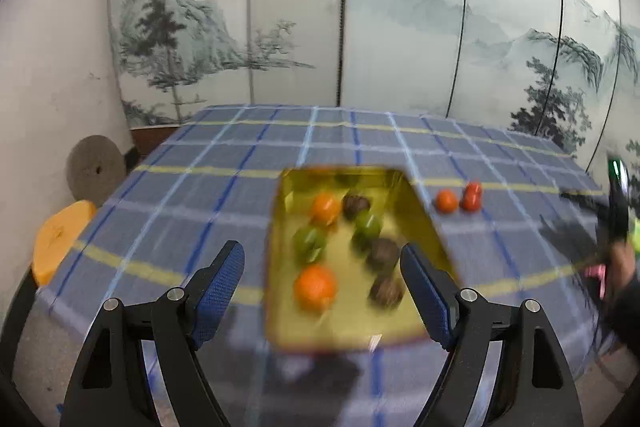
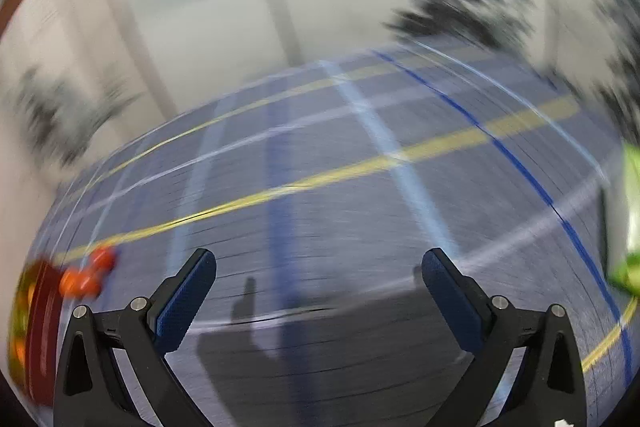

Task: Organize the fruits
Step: 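Open the left tool to drop the brown fruit in the tin, then move the right tool to the large red tomato and grasp it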

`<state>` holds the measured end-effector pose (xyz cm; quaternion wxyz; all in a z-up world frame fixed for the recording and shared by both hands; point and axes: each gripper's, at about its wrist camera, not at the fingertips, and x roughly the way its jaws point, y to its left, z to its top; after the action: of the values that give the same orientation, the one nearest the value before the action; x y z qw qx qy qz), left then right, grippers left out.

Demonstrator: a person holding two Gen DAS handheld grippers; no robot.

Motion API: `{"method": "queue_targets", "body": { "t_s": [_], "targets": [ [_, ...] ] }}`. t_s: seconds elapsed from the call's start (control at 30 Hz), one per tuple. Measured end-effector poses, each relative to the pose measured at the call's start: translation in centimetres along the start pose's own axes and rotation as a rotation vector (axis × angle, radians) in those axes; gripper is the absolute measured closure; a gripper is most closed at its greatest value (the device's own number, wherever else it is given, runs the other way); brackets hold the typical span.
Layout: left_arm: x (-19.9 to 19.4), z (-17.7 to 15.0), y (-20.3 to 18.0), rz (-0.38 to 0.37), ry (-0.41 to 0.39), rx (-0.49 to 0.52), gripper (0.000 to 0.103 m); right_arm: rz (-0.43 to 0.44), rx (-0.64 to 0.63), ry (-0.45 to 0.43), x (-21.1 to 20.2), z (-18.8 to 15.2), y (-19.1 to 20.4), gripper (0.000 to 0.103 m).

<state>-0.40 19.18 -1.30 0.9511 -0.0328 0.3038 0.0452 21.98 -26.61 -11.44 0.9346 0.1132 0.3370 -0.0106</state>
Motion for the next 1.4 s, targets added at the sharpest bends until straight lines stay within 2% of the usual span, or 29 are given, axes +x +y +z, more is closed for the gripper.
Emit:
{"method": "queue_targets", "body": {
  "t_s": [0.1,0.17,0.23,0.4,0.43,0.47,0.5,0.53,0.57,0.67,0.93,1.0,1.03,1.2,1.4],
  "targets": [
    [-1.8,-4.9,1.7,0.019,0.053,-0.046,0.022,0.07,-0.209,0.008,-0.5,-0.4,7.3,0.0],
    [-2.1,-7.3,1.9,0.008,0.097,-0.08,0.022,0.117,-0.29,0.036,0.1,-0.8,11.1,0.0],
    [-2.2,-9.6,1.8,0.0,0.134,-0.098,0.022,0.159,-0.334,0.067,1.1,-1.5,14.4,0.0],
    [-1.3,-12.6,0.9,-0.037,0.202,-0.121,0.022,0.229,-0.346,0.138,3.2,-2.9,18.3,0.003],
    [-1.1,-12.9,0.8,-0.046,0.212,-0.129,0.022,0.241,-0.35,0.152,3.6,-3.3,19.0,0.008],
    [-0.9,-13.2,0.7,-0.053,0.217,-0.133,0.022,0.248,-0.355,0.163,3.9,-3.4,19.3,0.02],
    [-0.6,-13.3,0.7,-0.06,0.223,-0.131,0.022,0.263,-0.362,0.175,4.1,-3.5,19.8,0.028],
    [-0.5,-13.4,0.5,-0.064,0.226,-0.128,0.022,0.274,-0.37,0.185,4.2,-3.6,20.2,0.043],
    [-0.3,-13.4,0.6,-0.069,0.229,-0.124,0.022,0.28,-0.376,0.192,4.2,-3.7,20.7,0.049],
    [0.1,-13.7,0.5,-0.078,0.236,-0.121,0.022,0.296,-0.391,0.207,4.9,-3.5,21.7,0.05],
    [0.6,-14.3,0.4,-0.093,0.263,-0.132,0.022,0.262,-0.393,0.214,6.7,-3.0,22.4,0.051],
    [0.6,-14.5,0.3,-0.095,0.268,-0.129,0.022,0.276,-0.382,0.236,7.2,-3.0,22.4,0.068],
    [0.6,-14.4,0.2,-0.097,0.269,-0.126,0.022,0.278,-0.385,0.234,7.1,-3.0,22.4,0.071],
    [0.4,-14.0,-0.3,-0.102,0.261,-0.11,0.022,0.279,-0.395,0.218,5.9,-3.6,22.1,0.072],
    [-0.6,-13.4,-0.7,-0.096,0.232,-0.094,0.022,0.263,-0.389,0.145,2.4,-3.2,21.3,0.072]
  ]
}}
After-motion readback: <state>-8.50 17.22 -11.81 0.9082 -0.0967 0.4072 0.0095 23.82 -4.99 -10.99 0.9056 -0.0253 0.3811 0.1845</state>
